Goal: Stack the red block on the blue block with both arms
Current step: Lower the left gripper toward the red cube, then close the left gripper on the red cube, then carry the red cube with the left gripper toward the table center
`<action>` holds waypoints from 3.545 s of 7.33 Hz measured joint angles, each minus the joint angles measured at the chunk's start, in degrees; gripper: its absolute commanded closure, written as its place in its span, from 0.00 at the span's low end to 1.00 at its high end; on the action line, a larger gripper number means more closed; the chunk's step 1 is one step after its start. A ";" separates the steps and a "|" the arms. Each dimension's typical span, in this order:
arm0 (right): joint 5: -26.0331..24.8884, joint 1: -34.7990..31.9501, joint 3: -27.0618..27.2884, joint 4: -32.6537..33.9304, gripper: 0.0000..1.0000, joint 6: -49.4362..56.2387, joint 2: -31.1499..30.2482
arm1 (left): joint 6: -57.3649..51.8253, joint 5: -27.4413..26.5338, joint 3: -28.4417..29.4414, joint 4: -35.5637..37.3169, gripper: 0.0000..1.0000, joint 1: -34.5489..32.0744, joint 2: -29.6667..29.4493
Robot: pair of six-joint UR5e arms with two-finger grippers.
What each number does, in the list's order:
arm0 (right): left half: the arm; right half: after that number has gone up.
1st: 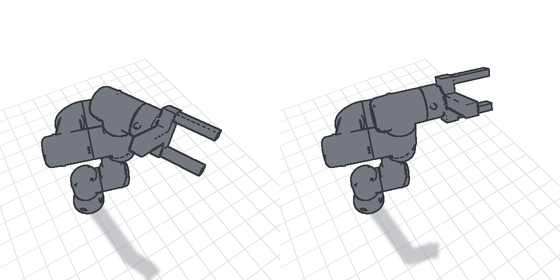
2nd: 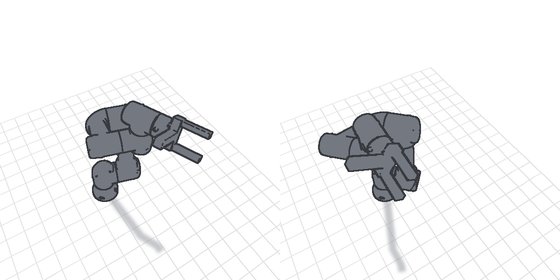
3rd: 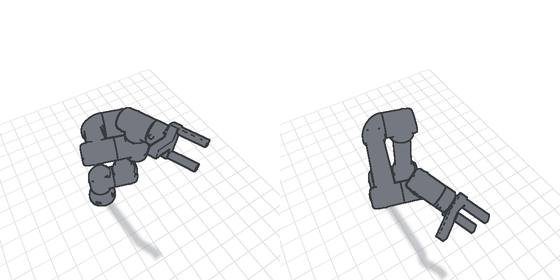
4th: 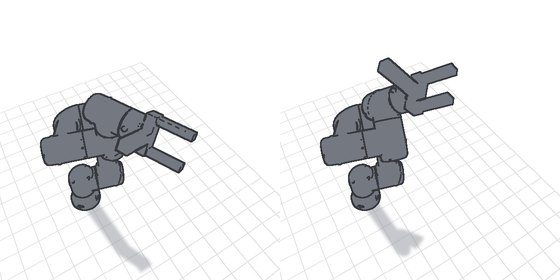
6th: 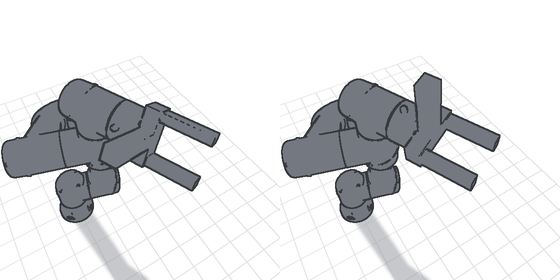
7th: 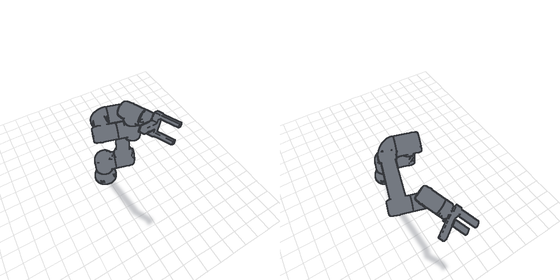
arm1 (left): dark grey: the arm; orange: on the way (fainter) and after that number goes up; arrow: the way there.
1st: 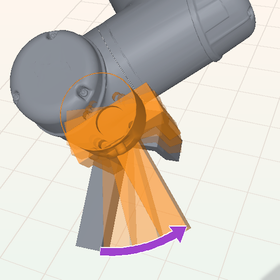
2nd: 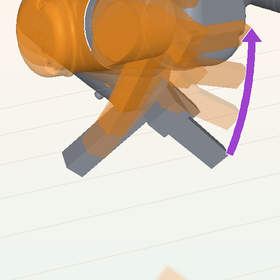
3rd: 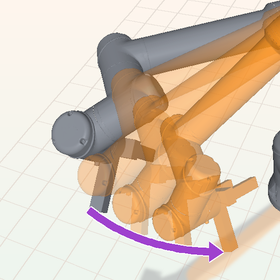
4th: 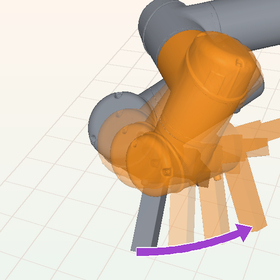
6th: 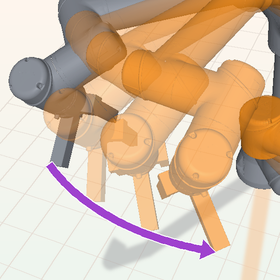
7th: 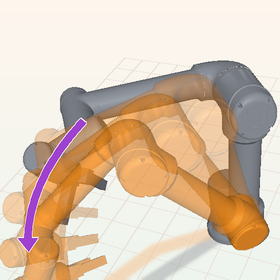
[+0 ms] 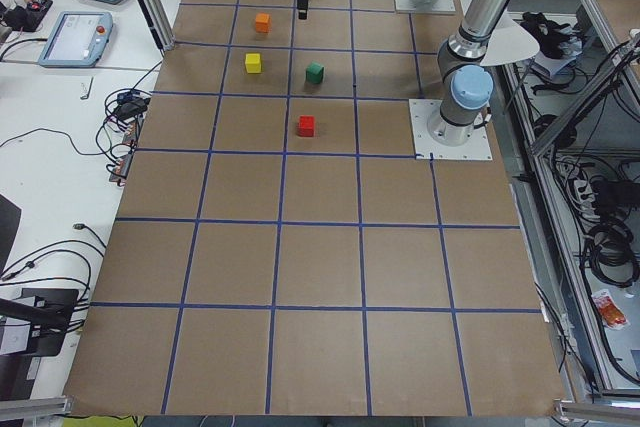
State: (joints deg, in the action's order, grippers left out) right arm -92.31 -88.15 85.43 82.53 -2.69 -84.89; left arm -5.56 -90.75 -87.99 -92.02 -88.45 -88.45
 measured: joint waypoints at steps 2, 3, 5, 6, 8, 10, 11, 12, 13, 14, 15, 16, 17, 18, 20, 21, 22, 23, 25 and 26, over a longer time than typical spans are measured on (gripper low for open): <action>0.46 -0.05 -0.16 0.16 0.00 -0.05 0.06 | -5.19 0.06 -3.22 1.42 0.00 4.96 -2.20; 0.75 -0.06 -0.20 0.26 0.00 -0.13 0.27 | -8.59 0.13 -5.96 3.83 0.00 7.89 -3.69; 1.03 -0.17 -0.38 0.31 0.00 -0.31 0.44 | -15.51 0.13 -13.66 13.99 0.00 12.53 -6.21; 1.08 -0.26 -0.52 0.22 0.00 -0.51 0.30 | -17.16 0.16 -18.29 20.25 0.00 13.75 -7.33; 2.49 -0.33 -0.63 0.14 0.00 -0.91 -0.06 | -17.67 0.31 -25.66 31.42 0.00 14.52 -9.96; 3.73 -0.35 -0.50 0.15 0.00 -1.06 -0.10 | -17.21 0.08 -27.98 34.90 0.00 14.73 -13.08; 3.61 -0.35 -0.33 0.15 0.00 -1.08 -0.10 | -16.39 -0.02 -28.40 35.39 0.00 15.02 -14.55; 3.27 -0.35 -0.17 0.11 0.00 -1.08 -0.10 | -15.80 -0.02 -28.63 35.64 0.39 15.39 -15.74; 3.00 -0.35 -0.09 0.09 0.00 -1.08 -0.10 | -15.59 -0.01 -28.72 35.92 0.85 15.59 -16.67; 2.80 -0.35 -0.09 0.12 0.00 -0.96 -0.12 | -15.60 -0.04 -28.63 36.50 0.99 15.67 -17.25; 2.71 -0.35 -0.14 0.19 0.00 -0.83 -0.19 | -15.28 -0.11 -28.37 37.19 1.00 15.56 -17.41; 2.72 -0.35 -0.19 0.24 0.00 -0.97 -0.23 | -14.30 0.07 -27.92 37.38 1.00 15.16 -16.85; 2.73 -0.35 -0.15 0.25 0.00 -1.09 -0.26 | -12.97 1.16 -26.77 35.92 1.00 14.18 -15.42; 2.74 -0.34 -0.12 0.24 0.00 -1.14 -0.27 | -9.94 2.96 -24.33 32.45 1.00 11.52 -13.88; 2.69 -0.27 -0.15 0.10 0.00 -1.16 -0.27 | 1.68 5.70 -17.54 27.64 0.99 0.51 -13.47; 2.69 -0.11 -0.19 0.15 0.00 -1.10 -0.23 | 8.01 7.25 -14.86 27.28 1.00 -5.53 -14.47; 2.72 0.08 -0.17 0.19 0.00 -1.02 -0.20 | 15.45 8.16 -13.10 28.50 0.99 -11.40 -16.05; 2.72 0.13 -0.17 0.21 0.00 -0.92 -0.20 | 21.15 8.43 -12.00 30.50 0.99 -16.52 -18.04; 2.67 0.21 -0.19 0.24 0.00 -0.56 -0.19 | 27.19 7.54 -11.12 35.46 0.99 -23.47 -22.84; 2.68 0.21 -0.26 0.29 0.00 -0.45 -0.19 | 28.04 6.48 -10.66 37.12 0.97 -24.91 -24.86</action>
State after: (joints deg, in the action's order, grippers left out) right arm -89.63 -87.94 85.17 82.83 -3.14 -85.08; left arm 22.48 -84.27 -98.64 -54.90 -113.36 -113.31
